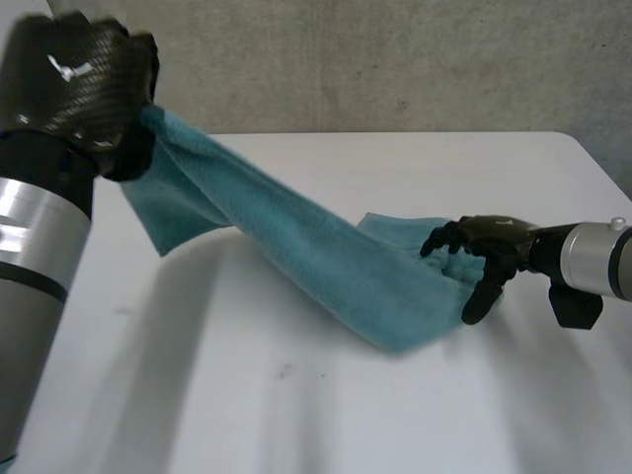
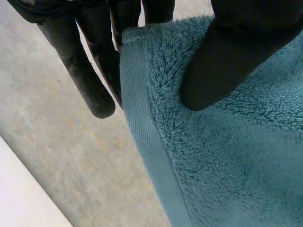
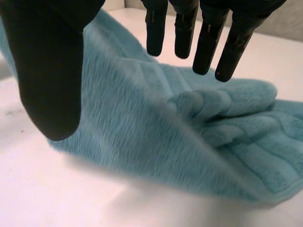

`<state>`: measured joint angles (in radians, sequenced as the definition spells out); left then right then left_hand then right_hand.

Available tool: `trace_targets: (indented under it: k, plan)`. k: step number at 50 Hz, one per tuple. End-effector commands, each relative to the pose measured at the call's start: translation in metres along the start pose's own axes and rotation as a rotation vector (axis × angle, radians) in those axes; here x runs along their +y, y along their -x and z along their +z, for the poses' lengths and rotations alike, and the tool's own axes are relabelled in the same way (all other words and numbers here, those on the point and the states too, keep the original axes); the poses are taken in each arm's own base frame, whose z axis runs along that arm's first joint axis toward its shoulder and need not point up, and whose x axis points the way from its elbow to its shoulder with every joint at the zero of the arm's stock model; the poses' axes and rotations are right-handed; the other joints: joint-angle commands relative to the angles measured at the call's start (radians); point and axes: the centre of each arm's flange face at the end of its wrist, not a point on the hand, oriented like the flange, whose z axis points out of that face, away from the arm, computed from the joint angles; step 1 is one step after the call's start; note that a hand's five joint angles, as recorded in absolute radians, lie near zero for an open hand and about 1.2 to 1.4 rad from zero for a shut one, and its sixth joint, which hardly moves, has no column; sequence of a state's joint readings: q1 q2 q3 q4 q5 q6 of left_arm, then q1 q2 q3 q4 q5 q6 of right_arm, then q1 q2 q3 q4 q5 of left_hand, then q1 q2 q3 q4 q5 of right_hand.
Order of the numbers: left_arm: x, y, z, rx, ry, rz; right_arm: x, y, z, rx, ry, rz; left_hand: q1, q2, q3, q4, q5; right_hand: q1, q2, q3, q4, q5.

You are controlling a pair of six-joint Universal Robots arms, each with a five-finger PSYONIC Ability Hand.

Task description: Fold the laundry

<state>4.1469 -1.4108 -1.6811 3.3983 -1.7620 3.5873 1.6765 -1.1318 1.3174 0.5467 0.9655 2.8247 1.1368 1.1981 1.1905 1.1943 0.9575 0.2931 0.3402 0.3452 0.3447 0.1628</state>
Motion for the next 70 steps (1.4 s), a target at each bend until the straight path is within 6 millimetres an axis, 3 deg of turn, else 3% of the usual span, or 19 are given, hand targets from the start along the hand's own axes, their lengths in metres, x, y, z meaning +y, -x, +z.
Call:
trace_targets:
  k: [1,17,21,22,24,29,34,38,42,44,47,49,56,60,62,64,66,68,70]
  plan:
    - [-0.017,0.009,-0.004,-0.018,-0.054,-0.031,0.018,-0.002,0.008,-0.011,0.030,0.014,0.259,0.198,0.206,0.202,0.264,0.220,0.173,0.168,0.169,0.176]
    - [-0.023,0.013,-0.005,-0.033,-0.072,-0.042,0.059,-0.024,0.055,0.031,0.006,0.010,0.259,0.198,0.206,0.202,0.264,0.259,0.212,0.207,0.207,0.214]
    - [-0.025,0.015,-0.003,-0.039,-0.079,-0.042,0.068,-0.031,0.066,0.058,0.028,0.015,0.259,0.198,0.206,0.202,0.264,0.739,0.692,0.687,0.687,0.695]
    - [-0.025,0.015,-0.003,-0.041,-0.080,-0.042,0.066,-0.034,0.067,0.074,0.015,0.007,0.259,0.198,0.206,0.202,0.264,1.092,1.045,1.040,1.040,1.048]
    - [-0.025,0.016,-0.001,-0.046,-0.080,-0.041,0.061,-0.036,0.065,0.092,-0.008,-0.008,0.259,0.198,0.206,0.202,0.264,1.103,1.056,1.051,1.052,1.059]
    - [-0.020,0.024,0.005,-0.080,-0.067,-0.028,0.010,-0.034,0.029,0.177,-0.170,-0.082,0.259,0.198,0.206,0.202,0.264,1.103,1.056,1.051,1.052,1.059]
    - [-0.007,0.037,0.015,-0.129,-0.034,-0.002,-0.048,-0.017,-0.024,0.252,-0.357,-0.206,0.259,0.198,0.206,0.202,0.264,1.103,1.056,1.051,1.052,1.059]
    - [0.009,0.047,0.023,-0.167,0.010,0.019,-0.078,0.002,-0.065,0.285,-0.437,-0.285,0.259,0.198,0.206,0.202,0.264,1.103,1.056,1.051,1.052,1.059]
    - [0.032,0.049,0.031,-0.150,0.072,0.031,-0.085,0.007,-0.092,0.311,-0.402,-0.327,0.259,0.198,0.206,0.202,0.264,1.103,1.056,1.051,1.052,1.059]
    - [0.037,0.048,0.032,-0.142,0.084,0.034,-0.078,0.006,-0.097,0.325,-0.322,-0.369,0.259,0.198,0.206,0.202,0.264,1.103,1.056,1.051,1.052,1.059]
    - [0.067,0.040,0.033,-0.079,0.173,0.041,-0.066,0.015,-0.099,0.311,-0.203,-0.462,0.259,0.198,0.206,0.202,0.264,1.103,1.056,1.051,1.052,1.059]
    - [0.085,0.032,0.033,-0.041,0.236,0.041,-0.059,0.020,-0.096,0.284,-0.148,-0.497,0.259,0.198,0.206,0.202,0.264,1.103,1.056,1.051,1.052,1.059]
    - [0.152,0.001,0.031,0.086,0.476,0.047,-0.023,0.029,-0.041,0.200,0.079,-0.515,0.259,0.198,0.206,0.202,0.264,1.103,1.056,1.051,1.052,1.059]
    - [0.176,-0.007,0.047,0.101,0.512,0.052,-0.024,0.020,-0.013,0.260,0.093,-0.553,0.259,0.198,0.206,0.202,0.264,1.103,1.056,1.051,1.052,1.059]
    - [0.178,-0.007,0.068,0.082,0.480,0.053,-0.029,0.015,0.000,0.295,0.064,-0.572,0.259,0.198,0.206,0.202,0.264,1.103,1.056,1.051,1.052,1.059]
    - [0.172,-0.004,0.087,0.060,0.433,0.051,-0.055,0.003,0.018,0.383,-0.051,-0.615,0.259,0.198,0.206,0.202,0.264,1.103,1.056,1.051,1.052,1.059]
    - [0.153,0.003,0.114,0.029,0.333,0.049,-0.065,0.000,0.019,0.416,-0.093,-0.627,0.259,0.198,0.206,0.202,0.264,1.103,1.056,1.051,1.052,1.059]
    - [0.134,0.011,0.132,-0.008,0.245,0.046,-0.121,-0.011,0.013,0.574,-0.319,-0.669,0.259,0.198,0.206,0.202,0.264,1.103,1.056,1.051,1.052,1.059]
    - [0.110,0.021,0.149,-0.055,0.136,0.038,-0.136,-0.013,0.008,0.618,-0.387,-0.675,0.259,0.198,0.206,0.202,0.264,1.103,1.056,1.051,1.052,1.059]
